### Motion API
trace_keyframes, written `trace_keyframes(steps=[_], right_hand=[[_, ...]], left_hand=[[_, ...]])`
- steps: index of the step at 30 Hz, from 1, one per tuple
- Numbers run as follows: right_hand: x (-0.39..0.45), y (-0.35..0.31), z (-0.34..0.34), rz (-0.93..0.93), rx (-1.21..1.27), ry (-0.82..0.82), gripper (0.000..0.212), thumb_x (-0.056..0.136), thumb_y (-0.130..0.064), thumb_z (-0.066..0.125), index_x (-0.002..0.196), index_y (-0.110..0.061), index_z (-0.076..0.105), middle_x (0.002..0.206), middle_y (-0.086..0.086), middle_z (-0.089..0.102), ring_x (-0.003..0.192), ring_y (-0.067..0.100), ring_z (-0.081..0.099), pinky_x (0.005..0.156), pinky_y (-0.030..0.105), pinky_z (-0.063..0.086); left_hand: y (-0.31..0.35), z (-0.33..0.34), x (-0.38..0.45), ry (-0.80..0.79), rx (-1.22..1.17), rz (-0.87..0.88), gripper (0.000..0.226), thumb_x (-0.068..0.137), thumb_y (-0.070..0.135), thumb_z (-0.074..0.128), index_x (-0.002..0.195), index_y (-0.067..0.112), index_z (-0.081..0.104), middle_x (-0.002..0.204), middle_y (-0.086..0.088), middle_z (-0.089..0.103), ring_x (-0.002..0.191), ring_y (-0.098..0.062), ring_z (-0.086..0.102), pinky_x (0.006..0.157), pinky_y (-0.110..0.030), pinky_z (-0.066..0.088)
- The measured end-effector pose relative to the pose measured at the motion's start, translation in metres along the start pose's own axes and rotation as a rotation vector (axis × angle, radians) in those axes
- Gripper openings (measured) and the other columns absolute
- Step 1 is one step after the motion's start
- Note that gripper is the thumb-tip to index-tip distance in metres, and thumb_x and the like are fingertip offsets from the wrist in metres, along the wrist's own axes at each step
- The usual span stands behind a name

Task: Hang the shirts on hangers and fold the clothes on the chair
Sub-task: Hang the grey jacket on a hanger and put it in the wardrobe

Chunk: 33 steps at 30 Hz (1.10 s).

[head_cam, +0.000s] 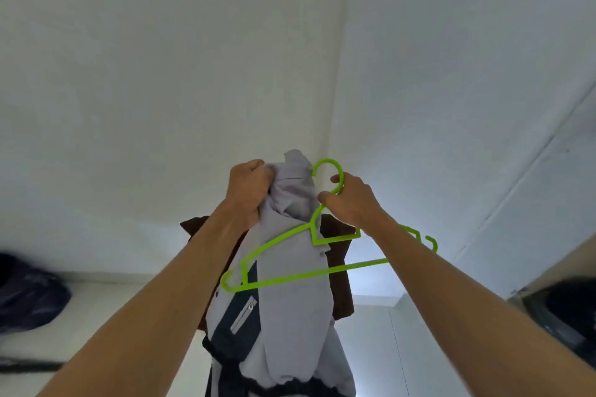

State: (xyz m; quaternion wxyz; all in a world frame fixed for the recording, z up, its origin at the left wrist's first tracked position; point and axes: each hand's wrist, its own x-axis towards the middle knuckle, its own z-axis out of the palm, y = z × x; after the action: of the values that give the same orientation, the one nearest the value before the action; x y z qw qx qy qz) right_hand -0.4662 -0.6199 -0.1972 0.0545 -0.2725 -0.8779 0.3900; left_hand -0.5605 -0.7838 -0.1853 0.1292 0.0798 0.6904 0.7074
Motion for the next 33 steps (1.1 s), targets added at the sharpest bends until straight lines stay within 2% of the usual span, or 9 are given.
trace_keyframes(steps=[4,9,11,15,19,22,24,28,33], right_hand=[[-0.067,-0.031,-0.037,-0.141,0.093,-0.044,0.071,0.082,-0.025,0.074,0.145,-0.018,0.041,0.103,0.001,0.055,0.089,0.021,0.057,0.070,0.033,0.048],[-0.157,-0.051,-0.065,-0.203,0.265,-0.292,0.078,0.084,-0.004,0.064,0.152,-0.027,0.033,0.060,0.004,0.045,0.049,0.017,0.037,0.047,0.028,0.032],[-0.193,-0.058,-0.068,-0.213,0.279,-0.442,0.065,0.085,0.000,0.057,0.143,-0.027,0.045,0.056,0.005,0.044,0.046,0.016,0.033,0.045,0.026,0.031],[-0.251,-0.075,-0.069,-0.306,0.173,-0.505,0.009,0.083,-0.003,0.067,0.086,-0.010,0.062,0.060,0.009,0.040,0.044,0.017,0.031,0.045,0.025,0.028],[-0.278,-0.093,-0.076,-0.443,0.104,-0.165,0.016,0.074,-0.014,0.078,0.072,-0.011,0.062,0.063,0.004,0.052,0.057,0.018,0.046,0.056,0.033,0.039],[-0.293,-0.111,-0.087,-0.537,0.115,0.055,0.015,0.074,-0.015,0.075,0.071,-0.022,0.061,0.069,-0.004,0.060,0.068,0.016,0.055,0.067,0.035,0.047],[-0.305,-0.128,-0.091,-0.617,0.147,0.115,0.020,0.075,-0.008,0.069,0.068,-0.023,0.056,0.063,-0.007,0.055,0.061,0.012,0.049,0.062,0.032,0.043],[-0.326,-0.166,-0.095,-0.702,0.400,-0.098,0.021,0.081,0.008,0.060,0.080,-0.012,0.062,0.069,0.003,0.053,0.061,0.013,0.045,0.054,0.025,0.036],[-0.354,-0.216,-0.096,-0.854,0.430,-0.453,0.030,0.088,0.019,0.054,0.083,-0.010,0.061,0.068,-0.001,0.059,0.057,0.007,0.054,0.051,0.016,0.041]], left_hand=[[0.061,-0.016,-0.079,-0.108,-0.058,0.120,0.041,0.079,-0.015,0.034,0.058,0.019,0.026,0.054,0.003,0.026,0.048,-0.010,0.025,0.043,-0.022,0.022],[0.125,-0.043,-0.181,-0.241,-0.114,0.301,0.028,0.075,-0.003,0.038,0.057,0.018,0.036,0.056,0.002,0.031,0.050,-0.011,0.028,0.045,-0.023,0.026],[0.143,-0.053,-0.217,-0.262,-0.101,0.354,0.034,0.074,0.001,0.040,0.049,0.024,0.043,0.054,0.006,0.034,0.050,-0.009,0.029,0.046,-0.023,0.028],[0.164,-0.083,-0.267,-0.168,-0.011,0.435,0.051,0.086,-0.005,0.035,0.047,0.026,0.044,0.055,0.009,0.035,0.051,-0.008,0.030,0.051,-0.024,0.028],[0.169,-0.127,-0.300,0.012,-0.011,0.369,0.038,0.084,-0.003,0.039,0.054,0.020,0.045,0.057,0.003,0.039,0.054,-0.013,0.033,0.047,-0.022,0.032],[0.161,-0.153,-0.326,-0.196,-0.219,0.144,0.008,0.070,0.009,0.042,0.070,0.009,0.050,0.066,-0.007,0.052,0.061,-0.024,0.046,0.053,-0.022,0.043],[0.154,-0.163,-0.336,-0.350,-0.292,0.002,0.033,0.079,0.029,0.047,0.088,0.002,0.064,0.083,-0.017,0.068,0.072,-0.031,0.064,0.069,-0.030,0.053],[0.139,-0.168,-0.334,-0.279,0.026,-0.051,0.034,0.100,0.033,0.052,0.123,0.011,0.063,0.083,-0.014,0.066,0.065,-0.023,0.064,0.061,-0.035,0.053],[0.160,-0.179,-0.330,-0.384,0.427,0.241,0.054,0.089,0.003,0.062,0.135,0.029,0.053,0.122,-0.015,0.060,0.105,-0.028,0.061,0.080,-0.041,0.059]])
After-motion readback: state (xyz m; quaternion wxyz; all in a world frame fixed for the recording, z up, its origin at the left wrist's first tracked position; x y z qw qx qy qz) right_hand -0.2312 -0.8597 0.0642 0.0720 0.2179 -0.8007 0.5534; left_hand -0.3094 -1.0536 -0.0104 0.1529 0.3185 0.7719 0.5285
